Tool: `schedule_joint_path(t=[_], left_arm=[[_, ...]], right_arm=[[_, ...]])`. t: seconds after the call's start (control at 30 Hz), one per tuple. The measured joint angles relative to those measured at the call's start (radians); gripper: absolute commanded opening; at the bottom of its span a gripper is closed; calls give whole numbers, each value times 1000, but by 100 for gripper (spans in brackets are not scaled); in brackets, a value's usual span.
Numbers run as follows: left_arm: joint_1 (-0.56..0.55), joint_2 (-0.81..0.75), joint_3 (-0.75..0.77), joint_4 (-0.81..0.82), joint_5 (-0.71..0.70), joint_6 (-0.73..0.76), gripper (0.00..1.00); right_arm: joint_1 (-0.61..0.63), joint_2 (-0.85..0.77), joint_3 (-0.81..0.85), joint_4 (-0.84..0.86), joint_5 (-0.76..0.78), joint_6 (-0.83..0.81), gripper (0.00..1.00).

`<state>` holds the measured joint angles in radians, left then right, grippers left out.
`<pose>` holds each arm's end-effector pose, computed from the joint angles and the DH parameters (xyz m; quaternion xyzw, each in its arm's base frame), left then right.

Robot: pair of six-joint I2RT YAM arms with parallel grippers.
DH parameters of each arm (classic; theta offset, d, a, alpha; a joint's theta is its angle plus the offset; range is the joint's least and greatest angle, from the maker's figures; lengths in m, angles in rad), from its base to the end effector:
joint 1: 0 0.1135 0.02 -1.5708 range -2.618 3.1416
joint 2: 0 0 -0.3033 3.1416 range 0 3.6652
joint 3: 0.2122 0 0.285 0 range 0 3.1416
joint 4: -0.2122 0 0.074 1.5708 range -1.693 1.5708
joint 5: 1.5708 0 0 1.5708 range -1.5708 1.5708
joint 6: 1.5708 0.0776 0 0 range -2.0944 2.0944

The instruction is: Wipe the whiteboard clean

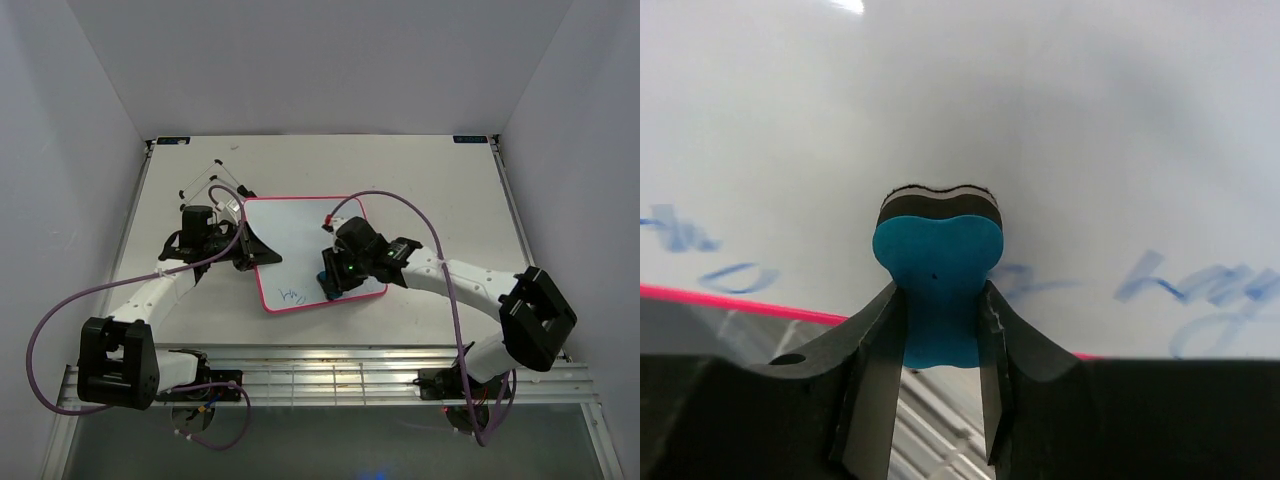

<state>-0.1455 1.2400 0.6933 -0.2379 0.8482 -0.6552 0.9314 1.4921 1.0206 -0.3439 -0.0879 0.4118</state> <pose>0.2680 -0.0981 0.2182 -0.0597 0.8544 -0.4861 0.1734 0.2185 0.3053 0.2326 -0.2542 0.8933 0.2612 0.2630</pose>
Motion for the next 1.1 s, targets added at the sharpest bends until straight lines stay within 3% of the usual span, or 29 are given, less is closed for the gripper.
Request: schedule_joint_path(t=[0.2,0.37,0.53,0.83,1.1], left_arm=[[5,1,0,22,-2,-8,0],[9,13,0,29,9,-13,0],[16,24,0,29,16,-17,0],[13,26,0,33,20,-18,0],[13,29,0,37,23,-4,0]], right_arm=[[-222,-44,-156,-39,66,-27,8],[-236,-17,-127,-81,61,-74,8],[-130,43,14,-129,37,-82,8],[245,140,303,-75,13,-23,8],[280,203,401,-106,42,-17,8]])
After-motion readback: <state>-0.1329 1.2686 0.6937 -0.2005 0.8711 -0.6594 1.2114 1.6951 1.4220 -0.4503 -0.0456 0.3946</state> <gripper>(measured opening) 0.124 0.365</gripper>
